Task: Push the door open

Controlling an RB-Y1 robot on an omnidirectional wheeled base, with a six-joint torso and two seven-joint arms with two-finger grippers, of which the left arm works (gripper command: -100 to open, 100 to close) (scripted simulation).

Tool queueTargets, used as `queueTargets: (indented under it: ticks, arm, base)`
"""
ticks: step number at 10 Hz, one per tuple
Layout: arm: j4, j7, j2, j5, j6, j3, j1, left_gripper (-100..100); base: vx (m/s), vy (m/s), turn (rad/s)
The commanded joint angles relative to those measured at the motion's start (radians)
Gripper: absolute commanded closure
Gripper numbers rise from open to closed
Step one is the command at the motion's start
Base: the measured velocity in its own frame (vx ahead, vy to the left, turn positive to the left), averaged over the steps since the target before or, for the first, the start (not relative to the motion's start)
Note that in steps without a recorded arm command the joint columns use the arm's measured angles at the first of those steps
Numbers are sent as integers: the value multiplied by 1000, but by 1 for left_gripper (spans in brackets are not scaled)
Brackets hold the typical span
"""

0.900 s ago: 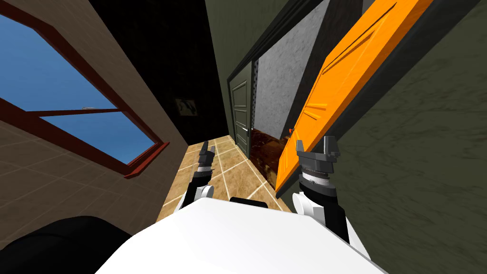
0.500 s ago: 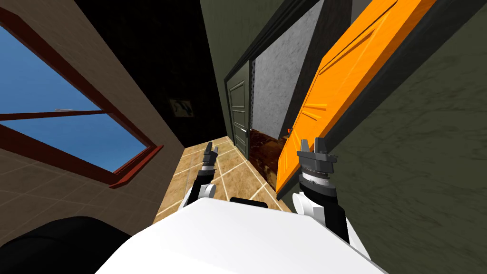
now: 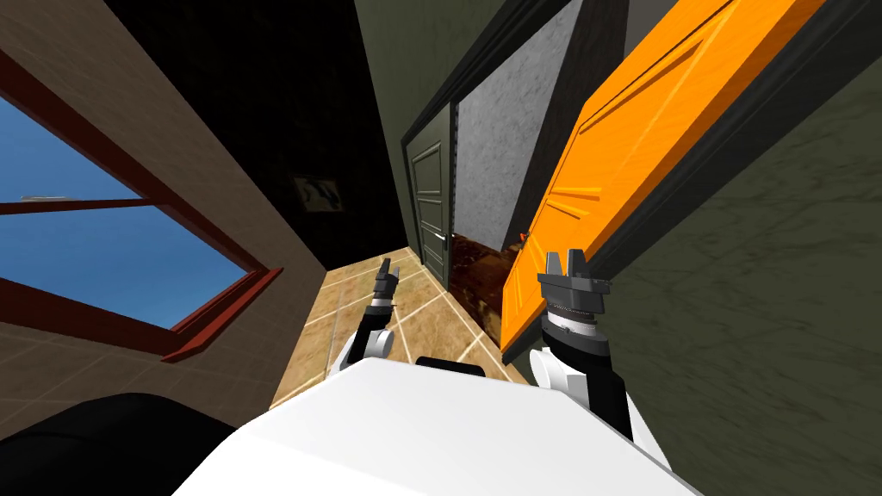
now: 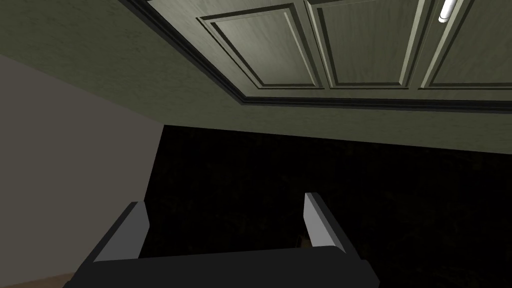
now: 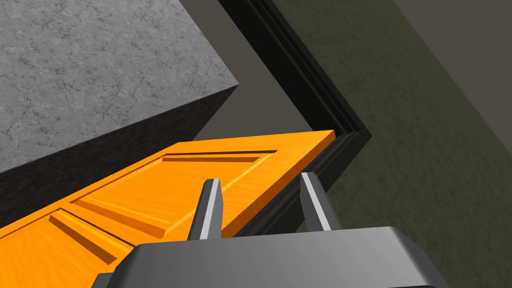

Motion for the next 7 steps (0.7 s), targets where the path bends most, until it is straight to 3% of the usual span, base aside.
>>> queueTargets:
  ticks: [1,7]
  arm:
    - [36,18,7,-10,-3,-1,-23,-100]
    - [178,89,34,-52,-20,-6,-111,-100]
  base:
    - [73,55,-81]
    - [83,73,-89]
